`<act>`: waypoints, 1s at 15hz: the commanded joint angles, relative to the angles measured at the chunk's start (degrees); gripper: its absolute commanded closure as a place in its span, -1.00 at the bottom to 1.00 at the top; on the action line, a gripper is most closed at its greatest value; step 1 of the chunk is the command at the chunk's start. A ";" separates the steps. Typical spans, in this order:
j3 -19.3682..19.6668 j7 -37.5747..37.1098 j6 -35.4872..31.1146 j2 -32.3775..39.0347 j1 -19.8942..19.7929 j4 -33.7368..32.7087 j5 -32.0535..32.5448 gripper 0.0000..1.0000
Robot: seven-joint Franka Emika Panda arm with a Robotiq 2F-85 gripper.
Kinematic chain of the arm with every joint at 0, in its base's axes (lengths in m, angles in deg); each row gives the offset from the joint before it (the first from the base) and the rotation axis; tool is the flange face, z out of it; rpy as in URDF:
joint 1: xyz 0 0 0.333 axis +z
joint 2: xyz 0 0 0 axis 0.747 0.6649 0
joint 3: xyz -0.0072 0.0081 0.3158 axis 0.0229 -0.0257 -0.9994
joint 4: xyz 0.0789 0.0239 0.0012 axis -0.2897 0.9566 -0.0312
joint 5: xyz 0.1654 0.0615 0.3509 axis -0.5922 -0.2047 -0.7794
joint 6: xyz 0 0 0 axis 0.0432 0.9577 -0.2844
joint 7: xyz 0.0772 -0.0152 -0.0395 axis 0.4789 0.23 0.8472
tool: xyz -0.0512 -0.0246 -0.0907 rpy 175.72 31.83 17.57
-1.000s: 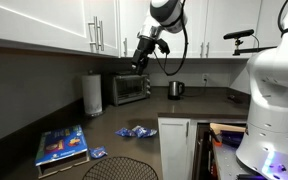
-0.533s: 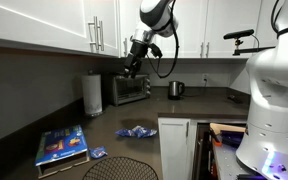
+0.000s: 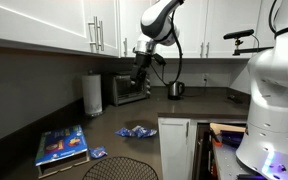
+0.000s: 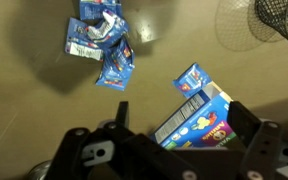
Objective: Push the blue box to the right
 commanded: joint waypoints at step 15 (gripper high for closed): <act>-1.15 64.40 -19.31 22.10 7.27 -12.96 -68.12 -1.00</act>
